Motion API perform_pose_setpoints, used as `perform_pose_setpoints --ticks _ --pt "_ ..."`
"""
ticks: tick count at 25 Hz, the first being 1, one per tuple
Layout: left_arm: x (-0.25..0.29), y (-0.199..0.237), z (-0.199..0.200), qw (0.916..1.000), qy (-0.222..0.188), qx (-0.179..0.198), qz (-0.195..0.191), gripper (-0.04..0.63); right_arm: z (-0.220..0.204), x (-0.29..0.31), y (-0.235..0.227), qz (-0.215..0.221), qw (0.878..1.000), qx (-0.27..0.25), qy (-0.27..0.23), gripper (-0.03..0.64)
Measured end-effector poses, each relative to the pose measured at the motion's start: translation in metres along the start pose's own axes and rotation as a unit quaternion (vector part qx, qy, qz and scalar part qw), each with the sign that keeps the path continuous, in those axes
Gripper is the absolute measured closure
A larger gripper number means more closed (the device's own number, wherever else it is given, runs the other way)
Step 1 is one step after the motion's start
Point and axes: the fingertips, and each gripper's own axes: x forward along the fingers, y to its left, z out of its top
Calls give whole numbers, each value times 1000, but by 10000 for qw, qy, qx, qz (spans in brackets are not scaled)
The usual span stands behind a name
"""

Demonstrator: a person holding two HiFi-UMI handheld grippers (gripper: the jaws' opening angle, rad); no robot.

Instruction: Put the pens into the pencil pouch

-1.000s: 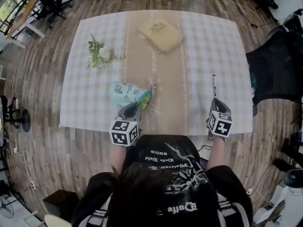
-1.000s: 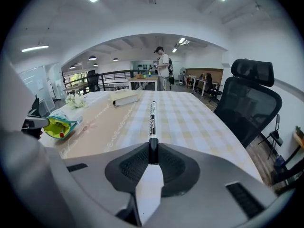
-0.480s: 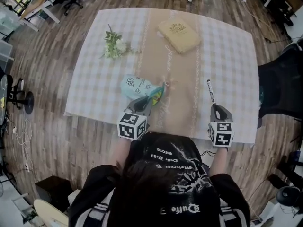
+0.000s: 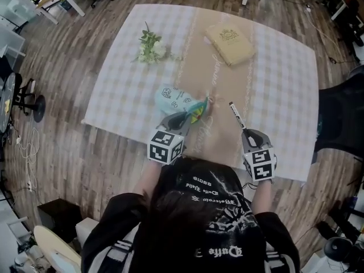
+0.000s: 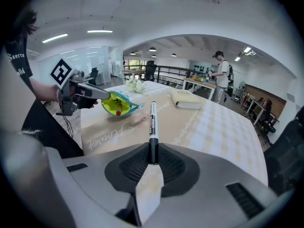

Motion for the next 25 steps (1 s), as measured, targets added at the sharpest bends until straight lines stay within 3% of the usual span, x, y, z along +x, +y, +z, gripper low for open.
perform_pose_setpoints --ticks 15,25 --pt "-5 9 8 9995 -246 -128 134 555 31 29 72 1079 9862 -1249 83 549" --pt "-10 10 9 9995 -257 -107 165 555 48 45 100 1392 9756 -1691 139 549"
